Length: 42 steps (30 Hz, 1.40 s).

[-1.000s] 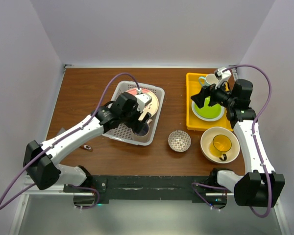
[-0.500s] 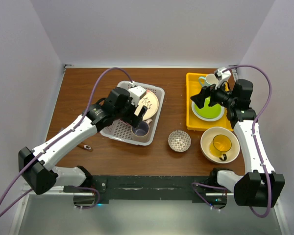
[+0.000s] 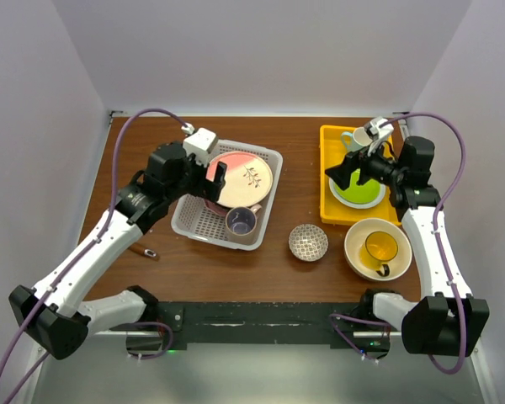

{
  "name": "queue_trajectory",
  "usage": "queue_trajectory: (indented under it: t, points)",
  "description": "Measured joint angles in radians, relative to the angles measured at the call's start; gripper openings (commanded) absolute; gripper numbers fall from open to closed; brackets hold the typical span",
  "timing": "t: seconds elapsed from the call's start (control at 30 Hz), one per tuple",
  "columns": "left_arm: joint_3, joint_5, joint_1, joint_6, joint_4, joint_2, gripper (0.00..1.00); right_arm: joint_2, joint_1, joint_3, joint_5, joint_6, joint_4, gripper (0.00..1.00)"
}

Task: Place the mixed dishes into the plastic bin
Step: Place the cup in the plastic bin, then pick up the bowl from the center of the board.

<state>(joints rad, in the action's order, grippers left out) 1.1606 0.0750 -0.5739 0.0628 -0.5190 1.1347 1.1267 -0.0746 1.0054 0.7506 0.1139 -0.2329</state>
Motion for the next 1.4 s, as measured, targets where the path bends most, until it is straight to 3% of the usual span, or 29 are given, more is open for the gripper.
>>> queue_trajectory:
  t: [0.6, 1.4]
  points:
    - [-0.271, 0.110, 0.091, -0.003, 0.190, -0.115, 1.00, 0.000, 0.000, -0.001, 0.135, 0.071, -0.006, 0.98]
    - [-0.325, 0.201, 0.108, 0.005, 0.235, -0.196, 1.00, 0.012, 0.000, -0.027, 0.313, 0.188, -0.050, 0.98]
